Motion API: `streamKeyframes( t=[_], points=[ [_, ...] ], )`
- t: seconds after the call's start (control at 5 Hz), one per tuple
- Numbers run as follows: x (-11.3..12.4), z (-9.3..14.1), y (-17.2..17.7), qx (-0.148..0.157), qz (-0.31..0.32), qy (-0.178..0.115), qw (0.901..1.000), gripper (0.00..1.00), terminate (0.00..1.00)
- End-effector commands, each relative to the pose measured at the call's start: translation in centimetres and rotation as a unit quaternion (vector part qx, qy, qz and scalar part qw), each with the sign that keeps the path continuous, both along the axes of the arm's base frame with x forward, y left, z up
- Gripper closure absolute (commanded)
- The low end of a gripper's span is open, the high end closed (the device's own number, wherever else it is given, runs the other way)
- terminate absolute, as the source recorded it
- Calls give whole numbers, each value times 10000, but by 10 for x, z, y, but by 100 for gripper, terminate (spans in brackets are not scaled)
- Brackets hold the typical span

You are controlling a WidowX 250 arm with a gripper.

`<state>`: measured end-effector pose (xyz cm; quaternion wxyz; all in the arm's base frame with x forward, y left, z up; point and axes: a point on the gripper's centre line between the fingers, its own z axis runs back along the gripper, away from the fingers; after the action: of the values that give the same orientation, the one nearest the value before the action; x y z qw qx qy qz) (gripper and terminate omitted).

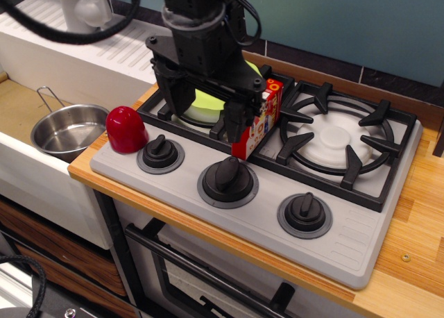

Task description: Put cereal on plate and sweetpotato in pot or pan in sink

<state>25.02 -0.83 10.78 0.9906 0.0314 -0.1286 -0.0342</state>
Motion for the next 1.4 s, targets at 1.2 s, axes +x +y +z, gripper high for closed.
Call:
streamKeyframes(
  t=[1.2],
  points=[
    [53,-7,-9,-226,-200,-702,9971,0,0]
  ],
)
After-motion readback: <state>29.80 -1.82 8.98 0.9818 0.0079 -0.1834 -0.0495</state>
